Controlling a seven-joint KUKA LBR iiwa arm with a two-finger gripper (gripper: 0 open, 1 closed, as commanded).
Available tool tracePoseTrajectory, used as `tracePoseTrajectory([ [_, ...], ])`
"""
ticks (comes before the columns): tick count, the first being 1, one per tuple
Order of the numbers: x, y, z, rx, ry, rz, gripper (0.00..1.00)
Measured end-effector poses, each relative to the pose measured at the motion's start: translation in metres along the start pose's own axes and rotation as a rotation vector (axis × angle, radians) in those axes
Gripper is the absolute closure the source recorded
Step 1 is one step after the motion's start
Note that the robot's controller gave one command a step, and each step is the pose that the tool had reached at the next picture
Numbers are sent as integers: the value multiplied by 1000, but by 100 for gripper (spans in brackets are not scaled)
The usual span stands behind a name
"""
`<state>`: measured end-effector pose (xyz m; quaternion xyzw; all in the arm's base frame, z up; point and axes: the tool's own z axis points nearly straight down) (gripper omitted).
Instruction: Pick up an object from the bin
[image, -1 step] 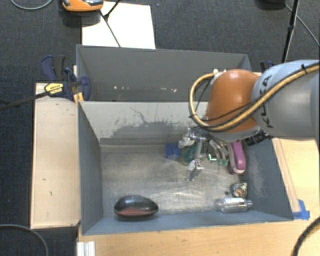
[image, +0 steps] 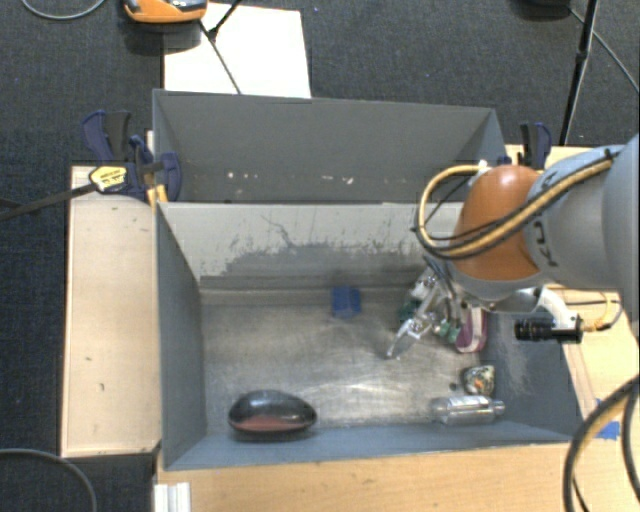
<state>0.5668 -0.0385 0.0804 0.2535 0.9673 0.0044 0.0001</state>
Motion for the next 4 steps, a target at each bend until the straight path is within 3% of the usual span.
tracePoseTrajectory([
  [1,-14,-5,3,-5,3,10,0],
  [2,-19,-6,4,-9,13,56,0],
  [4,-20,-6,5,-9,13,67,0],
])
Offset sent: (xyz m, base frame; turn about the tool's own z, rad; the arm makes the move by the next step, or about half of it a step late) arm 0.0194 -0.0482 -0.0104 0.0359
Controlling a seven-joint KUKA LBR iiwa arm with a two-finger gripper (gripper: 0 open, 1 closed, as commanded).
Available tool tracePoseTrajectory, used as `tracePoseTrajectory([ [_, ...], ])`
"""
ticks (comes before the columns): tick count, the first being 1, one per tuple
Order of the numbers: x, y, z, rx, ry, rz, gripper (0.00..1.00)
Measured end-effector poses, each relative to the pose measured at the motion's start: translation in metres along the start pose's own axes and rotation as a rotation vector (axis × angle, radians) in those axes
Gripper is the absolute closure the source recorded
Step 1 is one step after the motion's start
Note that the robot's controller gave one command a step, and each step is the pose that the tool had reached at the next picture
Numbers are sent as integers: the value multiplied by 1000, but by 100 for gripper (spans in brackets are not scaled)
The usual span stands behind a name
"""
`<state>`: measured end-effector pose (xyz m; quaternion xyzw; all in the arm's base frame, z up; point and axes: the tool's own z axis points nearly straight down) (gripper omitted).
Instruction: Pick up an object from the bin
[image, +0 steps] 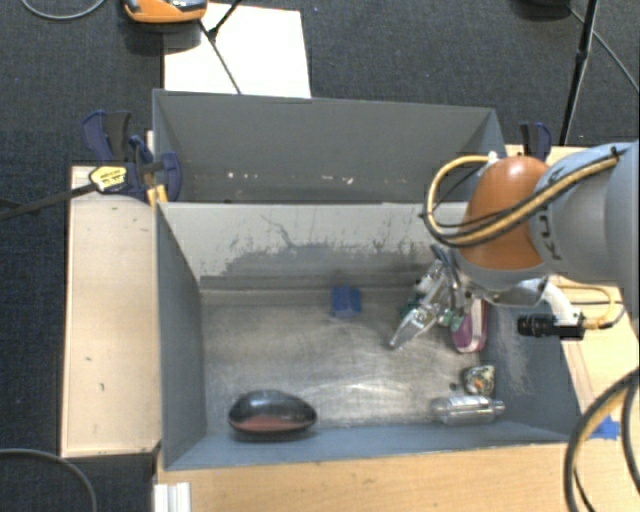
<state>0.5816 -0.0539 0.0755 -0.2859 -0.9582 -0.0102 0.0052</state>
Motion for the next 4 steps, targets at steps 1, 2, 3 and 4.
tracePoseTrajectory([
  [1,-6,-4,-1,0,-13,5,100],
  [2,-17,-6,-87,11,-24,-5,100],
  [3,-11,-6,-113,13,-21,-1,100],
  [4,5,8,-178,16,-22,-370,100],
])
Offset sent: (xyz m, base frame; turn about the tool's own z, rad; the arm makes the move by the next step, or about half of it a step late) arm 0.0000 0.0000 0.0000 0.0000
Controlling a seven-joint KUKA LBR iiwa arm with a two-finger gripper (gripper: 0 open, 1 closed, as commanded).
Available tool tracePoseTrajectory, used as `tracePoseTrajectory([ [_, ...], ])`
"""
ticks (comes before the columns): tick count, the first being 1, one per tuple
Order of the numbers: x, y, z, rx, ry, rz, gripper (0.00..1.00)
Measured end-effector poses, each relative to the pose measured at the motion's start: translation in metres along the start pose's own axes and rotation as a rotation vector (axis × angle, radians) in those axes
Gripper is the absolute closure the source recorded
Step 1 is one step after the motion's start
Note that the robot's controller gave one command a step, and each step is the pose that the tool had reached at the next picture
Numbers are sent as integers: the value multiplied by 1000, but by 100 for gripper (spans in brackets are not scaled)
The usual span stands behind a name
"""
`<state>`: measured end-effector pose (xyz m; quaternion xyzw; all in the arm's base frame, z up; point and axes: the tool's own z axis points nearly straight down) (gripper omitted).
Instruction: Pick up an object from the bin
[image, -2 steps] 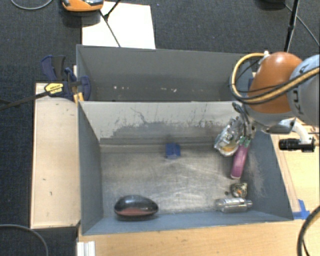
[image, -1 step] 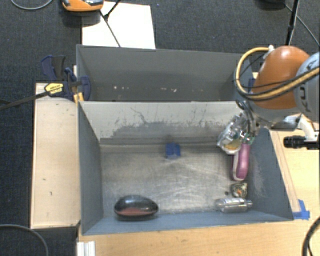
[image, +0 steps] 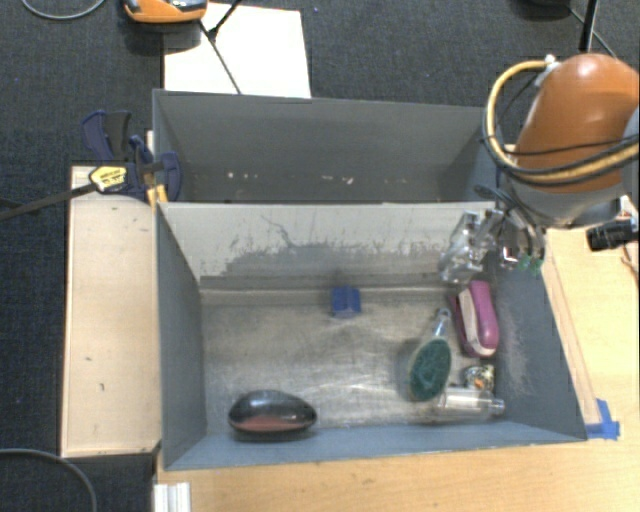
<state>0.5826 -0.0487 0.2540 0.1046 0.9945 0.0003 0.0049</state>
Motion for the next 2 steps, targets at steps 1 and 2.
tracePoseTrajectory([
  [1,1,-1,2,1,4,2,0],
  [2,96,16,95,1,20,-115,0],
])
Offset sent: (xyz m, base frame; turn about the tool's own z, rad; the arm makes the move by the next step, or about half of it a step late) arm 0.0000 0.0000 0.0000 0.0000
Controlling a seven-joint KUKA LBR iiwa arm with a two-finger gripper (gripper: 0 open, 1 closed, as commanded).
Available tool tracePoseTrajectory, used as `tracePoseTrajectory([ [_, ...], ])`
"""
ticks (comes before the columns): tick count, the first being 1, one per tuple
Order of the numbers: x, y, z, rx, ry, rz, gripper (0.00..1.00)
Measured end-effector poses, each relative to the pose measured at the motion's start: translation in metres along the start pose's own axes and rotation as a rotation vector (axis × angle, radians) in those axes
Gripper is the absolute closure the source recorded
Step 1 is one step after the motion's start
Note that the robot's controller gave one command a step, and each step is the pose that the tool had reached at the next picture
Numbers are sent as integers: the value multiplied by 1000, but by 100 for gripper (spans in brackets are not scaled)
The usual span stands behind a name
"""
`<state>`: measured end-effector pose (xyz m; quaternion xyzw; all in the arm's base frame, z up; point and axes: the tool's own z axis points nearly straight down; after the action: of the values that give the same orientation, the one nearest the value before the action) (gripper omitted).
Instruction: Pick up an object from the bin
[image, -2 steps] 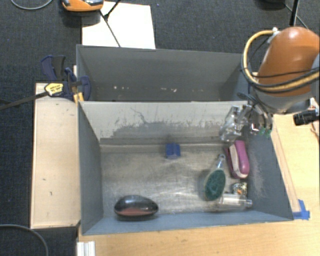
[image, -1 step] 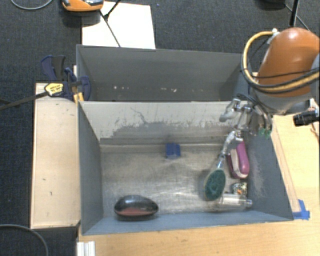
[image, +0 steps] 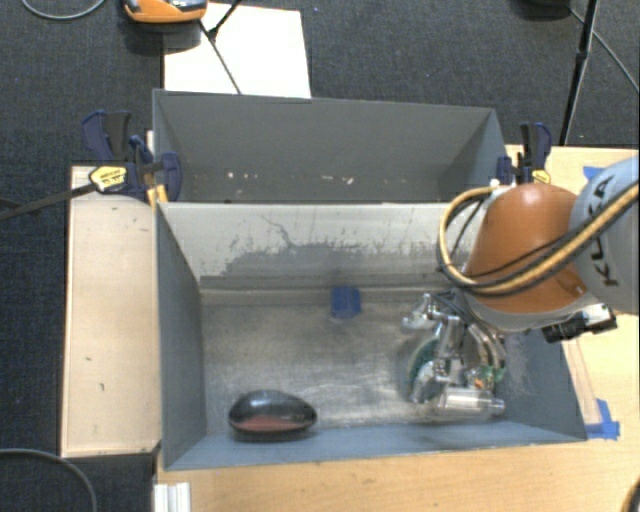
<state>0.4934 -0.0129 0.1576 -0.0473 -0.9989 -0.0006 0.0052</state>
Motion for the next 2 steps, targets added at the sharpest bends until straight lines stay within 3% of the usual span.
tracePoseTrajectory([
  [1,-8,-61,29,2,-9,96,0],
  [2,-17,-64,86,0,-19,2,0],
])
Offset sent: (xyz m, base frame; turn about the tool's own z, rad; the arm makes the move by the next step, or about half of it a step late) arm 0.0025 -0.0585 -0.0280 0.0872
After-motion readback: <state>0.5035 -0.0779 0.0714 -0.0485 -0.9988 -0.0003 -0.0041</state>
